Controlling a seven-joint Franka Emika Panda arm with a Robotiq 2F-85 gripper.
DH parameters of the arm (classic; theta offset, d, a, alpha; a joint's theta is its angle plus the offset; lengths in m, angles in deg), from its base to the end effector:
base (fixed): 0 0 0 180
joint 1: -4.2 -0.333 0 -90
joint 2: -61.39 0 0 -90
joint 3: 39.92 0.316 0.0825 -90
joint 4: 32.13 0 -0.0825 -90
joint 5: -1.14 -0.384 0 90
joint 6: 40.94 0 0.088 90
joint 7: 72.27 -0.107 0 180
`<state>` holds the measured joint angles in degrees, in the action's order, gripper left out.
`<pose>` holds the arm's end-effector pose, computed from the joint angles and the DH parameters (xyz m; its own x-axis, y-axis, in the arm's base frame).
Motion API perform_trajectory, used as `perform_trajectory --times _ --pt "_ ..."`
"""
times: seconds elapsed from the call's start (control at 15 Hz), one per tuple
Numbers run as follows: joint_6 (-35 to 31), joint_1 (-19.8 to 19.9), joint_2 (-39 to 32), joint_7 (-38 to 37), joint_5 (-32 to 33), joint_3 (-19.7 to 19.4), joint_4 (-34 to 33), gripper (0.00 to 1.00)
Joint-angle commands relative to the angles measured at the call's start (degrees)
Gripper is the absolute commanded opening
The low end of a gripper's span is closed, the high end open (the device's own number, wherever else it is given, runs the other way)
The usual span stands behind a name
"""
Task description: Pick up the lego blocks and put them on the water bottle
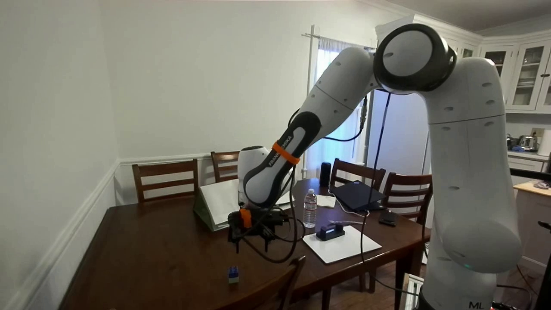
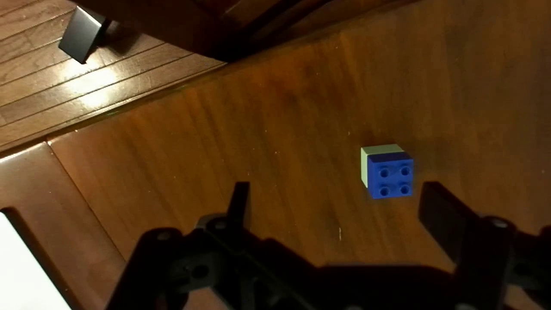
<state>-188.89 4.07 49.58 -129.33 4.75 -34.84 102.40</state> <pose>0.5157 0.0487 0.2475 0.6564 -0.7538 0.0299 -0.7538 -0.6569 -0.0151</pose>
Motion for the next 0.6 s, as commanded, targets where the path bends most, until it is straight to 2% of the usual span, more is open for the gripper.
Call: perform_trajectory --times 0.0,0.33,0.53 --pt "1.29 -2.63 -6.38 -1.29 -2.56 -3.47 -5.90 1.00" --pt "1.94 -2.16 -13.25 3.51 -12.00 -2.59 -12.06 1.00" --pt "1.34 -2.96 -16.74 5.14 -13.67 -3.03 -14.78 1.00"
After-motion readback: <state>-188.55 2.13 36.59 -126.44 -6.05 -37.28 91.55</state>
